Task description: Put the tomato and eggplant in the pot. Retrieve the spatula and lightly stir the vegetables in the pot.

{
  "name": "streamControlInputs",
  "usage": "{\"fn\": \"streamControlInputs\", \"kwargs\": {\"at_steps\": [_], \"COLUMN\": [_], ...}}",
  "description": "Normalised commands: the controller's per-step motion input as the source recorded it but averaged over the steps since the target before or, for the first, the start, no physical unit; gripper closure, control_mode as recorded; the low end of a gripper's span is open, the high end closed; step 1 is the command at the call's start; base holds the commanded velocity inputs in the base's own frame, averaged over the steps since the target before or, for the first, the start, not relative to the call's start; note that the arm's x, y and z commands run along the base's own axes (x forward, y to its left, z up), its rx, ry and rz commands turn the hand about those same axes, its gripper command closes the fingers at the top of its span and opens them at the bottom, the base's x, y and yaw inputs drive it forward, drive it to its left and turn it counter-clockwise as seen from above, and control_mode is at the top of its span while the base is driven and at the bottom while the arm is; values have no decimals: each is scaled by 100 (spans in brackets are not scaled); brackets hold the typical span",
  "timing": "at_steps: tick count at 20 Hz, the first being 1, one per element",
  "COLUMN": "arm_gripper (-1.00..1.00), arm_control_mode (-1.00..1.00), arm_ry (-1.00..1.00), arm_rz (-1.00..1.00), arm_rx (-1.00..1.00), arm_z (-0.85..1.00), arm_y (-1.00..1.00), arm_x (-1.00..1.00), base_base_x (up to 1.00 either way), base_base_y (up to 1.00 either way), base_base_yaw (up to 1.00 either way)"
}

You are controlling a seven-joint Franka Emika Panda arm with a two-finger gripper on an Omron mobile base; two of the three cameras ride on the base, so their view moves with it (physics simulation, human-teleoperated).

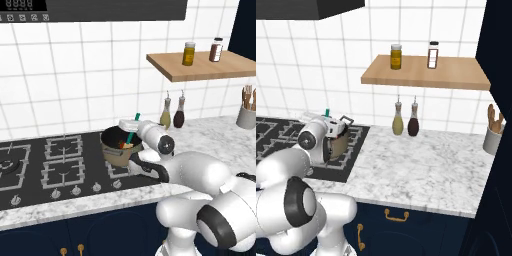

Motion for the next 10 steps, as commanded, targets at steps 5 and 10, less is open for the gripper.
{"fn": "streamControlInputs", "kwargs": {"at_steps": [5,10], "arm_gripper": [100,100], "arm_control_mode": [-100,-100], "arm_ry": [-12,-33], "arm_rz": [0,-5], "arm_rx": [-6,-7], "arm_z": [-18,4], "arm_y": [2,0], "arm_x": [0,0], "base_base_x": [0,0], "base_base_y": [0,0], "base_base_yaw": [0,0]}}
